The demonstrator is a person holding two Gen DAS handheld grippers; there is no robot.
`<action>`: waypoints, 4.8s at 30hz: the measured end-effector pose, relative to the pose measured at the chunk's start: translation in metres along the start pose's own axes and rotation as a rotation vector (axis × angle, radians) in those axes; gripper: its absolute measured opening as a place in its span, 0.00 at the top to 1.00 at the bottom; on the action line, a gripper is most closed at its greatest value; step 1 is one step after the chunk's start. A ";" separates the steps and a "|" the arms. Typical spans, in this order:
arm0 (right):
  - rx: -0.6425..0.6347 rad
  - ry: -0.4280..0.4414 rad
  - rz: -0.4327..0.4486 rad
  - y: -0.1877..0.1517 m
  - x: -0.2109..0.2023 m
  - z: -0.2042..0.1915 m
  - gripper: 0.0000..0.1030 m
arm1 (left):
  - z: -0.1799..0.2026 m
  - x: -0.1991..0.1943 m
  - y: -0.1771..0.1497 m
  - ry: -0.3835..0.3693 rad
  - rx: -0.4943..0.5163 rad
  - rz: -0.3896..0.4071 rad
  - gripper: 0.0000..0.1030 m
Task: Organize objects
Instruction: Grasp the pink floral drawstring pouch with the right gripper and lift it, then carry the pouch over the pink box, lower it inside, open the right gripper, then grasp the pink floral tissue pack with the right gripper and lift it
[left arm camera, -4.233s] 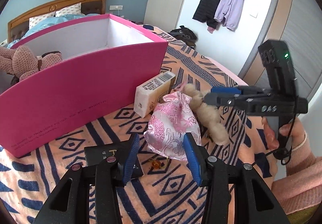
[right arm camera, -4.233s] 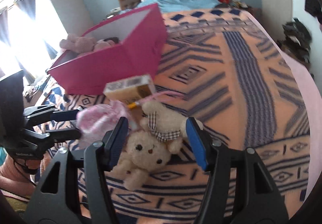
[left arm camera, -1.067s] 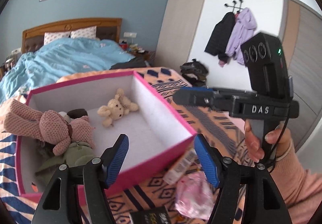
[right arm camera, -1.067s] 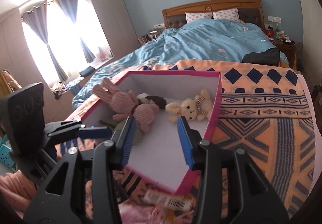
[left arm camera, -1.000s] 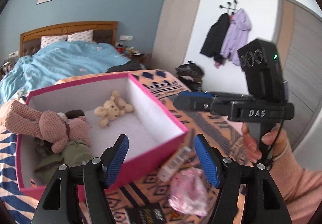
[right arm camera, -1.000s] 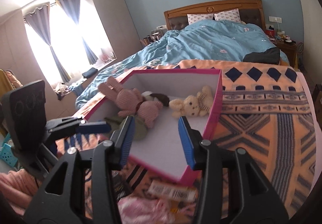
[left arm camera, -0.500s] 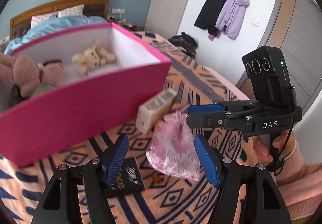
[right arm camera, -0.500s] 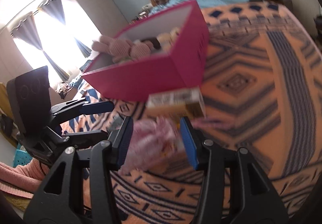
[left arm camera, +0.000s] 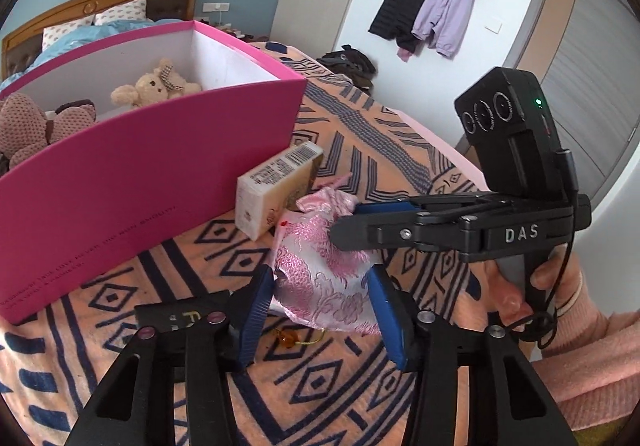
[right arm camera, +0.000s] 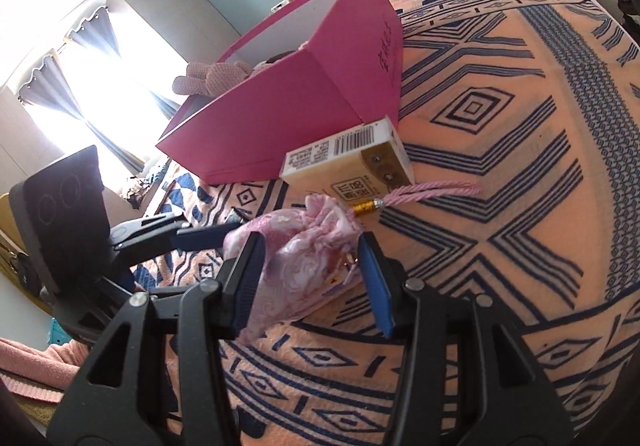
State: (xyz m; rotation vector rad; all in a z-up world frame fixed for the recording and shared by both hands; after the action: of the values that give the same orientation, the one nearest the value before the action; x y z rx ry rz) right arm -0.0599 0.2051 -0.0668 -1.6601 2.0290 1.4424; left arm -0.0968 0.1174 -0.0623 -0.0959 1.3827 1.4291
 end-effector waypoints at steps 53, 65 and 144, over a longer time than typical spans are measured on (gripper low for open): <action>-0.403 0.011 0.276 0.134 -0.054 -0.103 0.72 | -0.022 -0.076 0.115 0.114 0.051 0.257 0.62; -0.396 -0.036 0.184 0.175 0.005 -0.081 0.72 | -0.080 -0.034 0.138 0.196 -0.042 0.174 0.62; -0.101 -0.077 -0.069 -0.005 0.015 0.013 0.51 | -0.003 0.014 -0.023 -0.011 -0.107 -0.047 0.35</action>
State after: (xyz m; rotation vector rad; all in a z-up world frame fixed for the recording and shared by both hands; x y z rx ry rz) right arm -0.0673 0.2049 -0.0856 -1.6667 1.8692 1.5841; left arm -0.0877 0.1176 -0.0884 -0.1881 1.2864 1.4627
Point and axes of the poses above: each gripper's, at about its wrist camera, not at the fingertips, and x roughly the way its jaws point, z to its right, y to its top, the point moved 5 cm from there along x, roughly the way its jaws point, and after that the axes turned 3 degrees about -y, right-handed, at the moved point
